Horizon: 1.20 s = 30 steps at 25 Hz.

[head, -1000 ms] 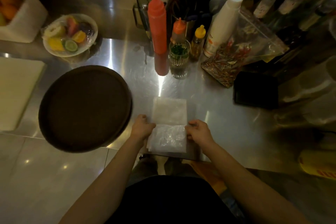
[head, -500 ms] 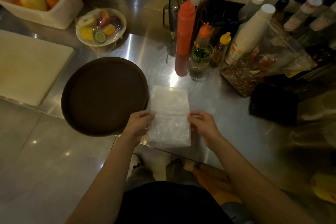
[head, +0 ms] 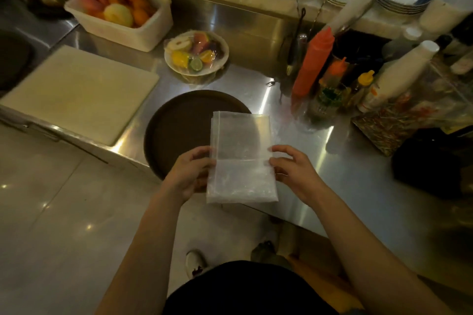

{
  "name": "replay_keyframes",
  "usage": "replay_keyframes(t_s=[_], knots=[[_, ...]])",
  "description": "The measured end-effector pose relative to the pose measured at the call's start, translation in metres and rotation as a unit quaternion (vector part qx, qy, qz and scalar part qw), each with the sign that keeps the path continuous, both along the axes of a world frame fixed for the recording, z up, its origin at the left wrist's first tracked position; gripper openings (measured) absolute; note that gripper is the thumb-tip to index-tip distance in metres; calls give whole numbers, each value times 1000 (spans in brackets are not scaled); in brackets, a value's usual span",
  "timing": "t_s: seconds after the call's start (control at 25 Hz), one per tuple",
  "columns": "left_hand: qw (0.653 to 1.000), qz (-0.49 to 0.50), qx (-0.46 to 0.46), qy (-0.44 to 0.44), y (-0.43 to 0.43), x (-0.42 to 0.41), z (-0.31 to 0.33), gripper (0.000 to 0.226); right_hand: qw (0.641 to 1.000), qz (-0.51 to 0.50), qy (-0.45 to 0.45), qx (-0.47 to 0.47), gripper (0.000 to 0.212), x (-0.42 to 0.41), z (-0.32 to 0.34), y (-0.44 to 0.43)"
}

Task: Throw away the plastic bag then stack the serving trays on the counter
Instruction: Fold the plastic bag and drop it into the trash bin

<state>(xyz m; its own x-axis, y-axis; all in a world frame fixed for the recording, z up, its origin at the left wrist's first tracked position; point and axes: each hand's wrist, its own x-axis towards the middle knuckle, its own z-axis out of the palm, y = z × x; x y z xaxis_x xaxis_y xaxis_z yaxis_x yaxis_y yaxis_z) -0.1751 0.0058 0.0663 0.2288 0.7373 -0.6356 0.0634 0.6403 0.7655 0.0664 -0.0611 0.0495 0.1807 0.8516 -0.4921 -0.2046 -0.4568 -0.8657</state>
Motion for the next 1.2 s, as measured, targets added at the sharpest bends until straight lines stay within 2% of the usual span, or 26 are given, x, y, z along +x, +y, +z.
replay_keyframes(t_s=[0.12,0.32,0.52,0.72,0.84,0.88,1.0,1.12,1.2], knots=[[999,-13,15,-44,8,-47,6,32,1000,3,6,13,24,-40,12,6],[993,-52,30,-106,24,-103,4,25,998,-9,42,35,18,-83,20,6],[981,-64,44,-178,23,-115,7,21,996,-15,71,59,24,-87,34,4],[985,-51,63,-151,20,-107,13,24,993,51,15,102,35,-72,57,12],[979,-56,28,-193,17,-98,24,21,986,82,-48,137,35,-62,69,17],[980,-75,35,-181,17,-95,29,25,982,96,-68,148,33,-60,73,18],[974,-192,99,-73,12,-83,37,37,967,139,-119,177,25,-56,84,24],[963,-246,88,-66,6,-71,43,41,957,171,-138,188,28,-56,95,28],[954,-275,102,-69,1,-66,45,34,952,171,-164,192,31,-57,99,30]])
